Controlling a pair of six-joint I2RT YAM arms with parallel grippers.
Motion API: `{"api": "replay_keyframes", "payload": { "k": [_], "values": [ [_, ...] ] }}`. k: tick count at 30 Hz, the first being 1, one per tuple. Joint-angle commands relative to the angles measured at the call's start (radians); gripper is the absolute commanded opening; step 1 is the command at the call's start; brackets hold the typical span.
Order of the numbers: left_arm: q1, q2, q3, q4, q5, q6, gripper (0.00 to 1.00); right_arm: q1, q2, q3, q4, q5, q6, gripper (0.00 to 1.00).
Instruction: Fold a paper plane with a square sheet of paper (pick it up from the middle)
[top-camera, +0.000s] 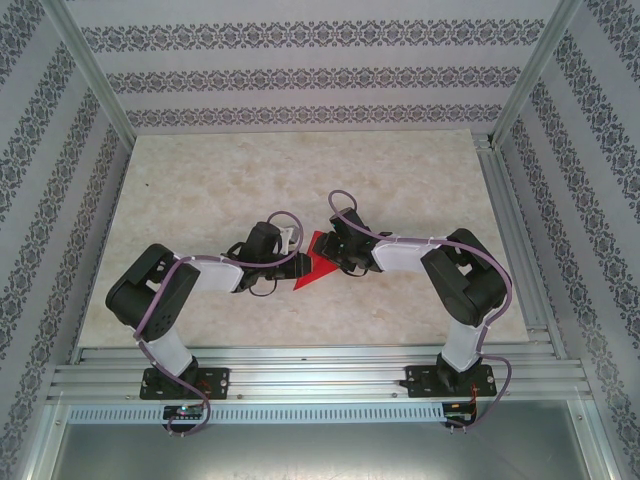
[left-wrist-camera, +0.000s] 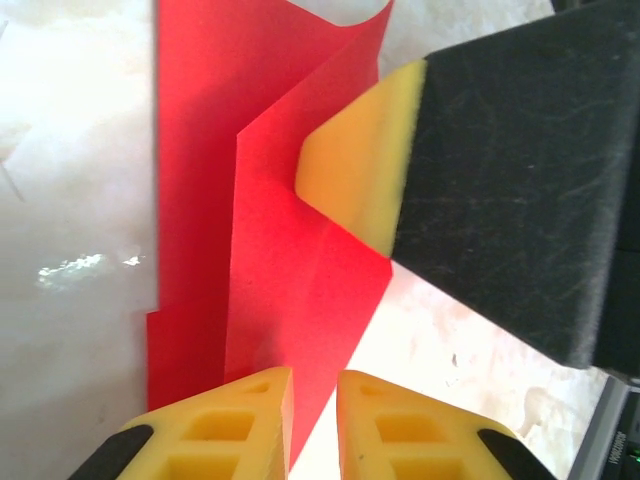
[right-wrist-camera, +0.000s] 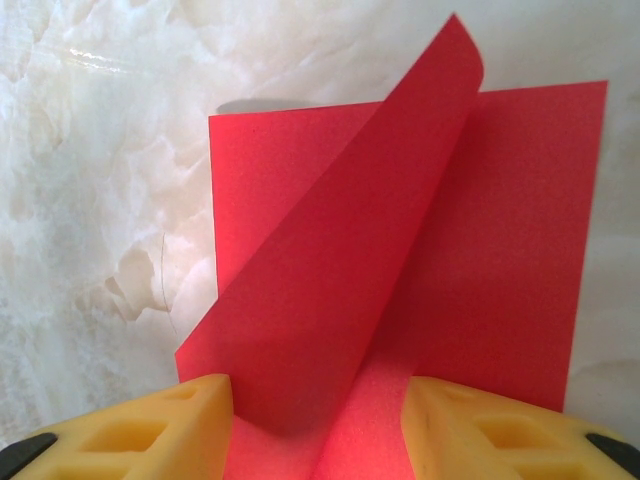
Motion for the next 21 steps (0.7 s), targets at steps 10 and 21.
{"api": "replay_keyframes", "payload": {
  "k": [10,21],
  "values": [
    [-0.012,0.013,0.022,-0.035,-0.038,0.025,0.19,-0.003,0.076,-0.054,-0.160,0.082,0.009,0.50],
    [-0.011,0.042,0.035,-0.051,-0.038,0.025,0.17,-0.001,0.096,-0.054,-0.166,0.088,0.003,0.47]
  ]
}}
